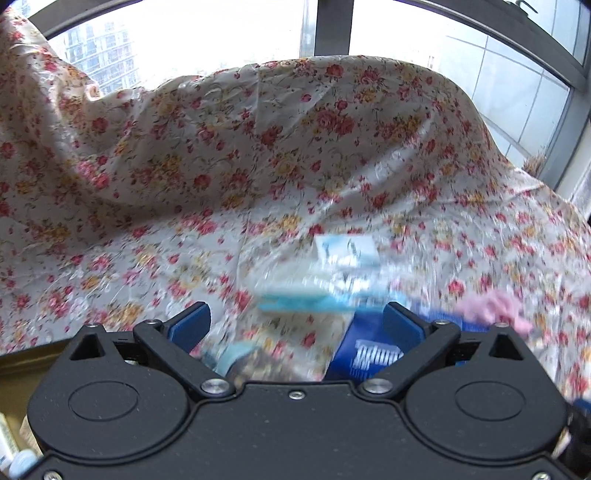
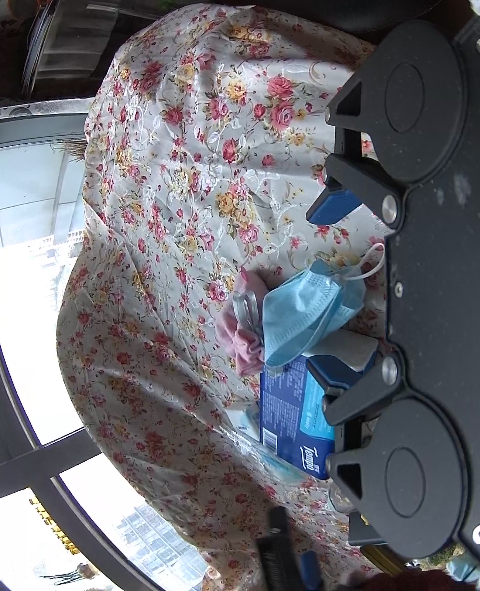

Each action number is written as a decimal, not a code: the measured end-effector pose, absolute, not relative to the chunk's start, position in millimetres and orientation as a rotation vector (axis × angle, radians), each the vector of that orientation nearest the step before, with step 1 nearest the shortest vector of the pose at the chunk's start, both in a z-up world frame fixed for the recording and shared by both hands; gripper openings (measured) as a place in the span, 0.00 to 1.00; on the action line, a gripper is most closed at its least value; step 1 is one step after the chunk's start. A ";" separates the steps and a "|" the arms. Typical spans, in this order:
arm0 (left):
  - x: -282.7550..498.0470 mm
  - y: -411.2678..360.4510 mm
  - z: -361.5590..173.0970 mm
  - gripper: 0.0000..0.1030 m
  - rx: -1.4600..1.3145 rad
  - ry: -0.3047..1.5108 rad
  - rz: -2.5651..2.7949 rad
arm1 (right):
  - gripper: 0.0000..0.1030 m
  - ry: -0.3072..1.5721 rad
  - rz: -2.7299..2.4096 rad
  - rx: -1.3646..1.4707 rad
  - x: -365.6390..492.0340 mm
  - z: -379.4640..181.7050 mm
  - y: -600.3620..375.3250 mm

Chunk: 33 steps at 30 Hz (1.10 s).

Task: Organize soft objects
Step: 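Reach the left tool to the white wrapped toothbrush pack, then grasp the white wrapped toothbrush pack with the left tool and lift it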

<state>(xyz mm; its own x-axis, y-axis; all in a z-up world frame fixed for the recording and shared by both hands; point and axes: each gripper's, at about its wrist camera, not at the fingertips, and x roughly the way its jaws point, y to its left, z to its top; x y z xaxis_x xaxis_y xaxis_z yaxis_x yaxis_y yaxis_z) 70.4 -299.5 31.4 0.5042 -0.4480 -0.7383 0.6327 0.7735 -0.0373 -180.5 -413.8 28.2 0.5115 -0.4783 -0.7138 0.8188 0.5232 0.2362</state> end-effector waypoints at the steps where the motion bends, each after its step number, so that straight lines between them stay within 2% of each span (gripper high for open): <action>1: 74.8 -305.1 30.0 0.94 0.251 0.818 -0.659 | 0.75 0.635 -0.841 0.609 -179.6 27.2 -415.4; 12: 134.3 -352.1 4.8 0.95 0.141 0.992 -0.545 | 0.75 0.645 -0.842 0.625 -174.4 16.6 -429.6; 25: 156.6 -364.3 -33.8 0.94 0.067 1.178 -0.478 | 0.75 0.656 -0.828 0.639 -171.9 8.6 -434.6; 26: 158.2 -365.5 -34.0 0.93 0.061 1.188 -0.492 | 0.75 0.656 -0.826 0.639 -172.1 8.6 -434.4; 28: 160.0 -365.5 -35.5 0.80 0.042 1.207 -0.520 | 0.75 0.657 -0.827 0.639 -172.0 8.6 -434.2; 30: 159.3 -363.6 -34.6 0.73 0.028 1.204 -0.538 | 0.75 0.654 -0.826 0.640 -172.9 8.9 -434.1; 31: 158.1 -362.8 -33.6 0.66 0.029 1.195 -0.551 | 0.75 0.653 -0.826 0.640 -173.6 9.3 -433.8; 33: 156.0 -361.2 -31.7 0.64 0.035 1.183 -0.574 | 0.75 0.653 -0.826 0.637 -174.2 10.0 -432.8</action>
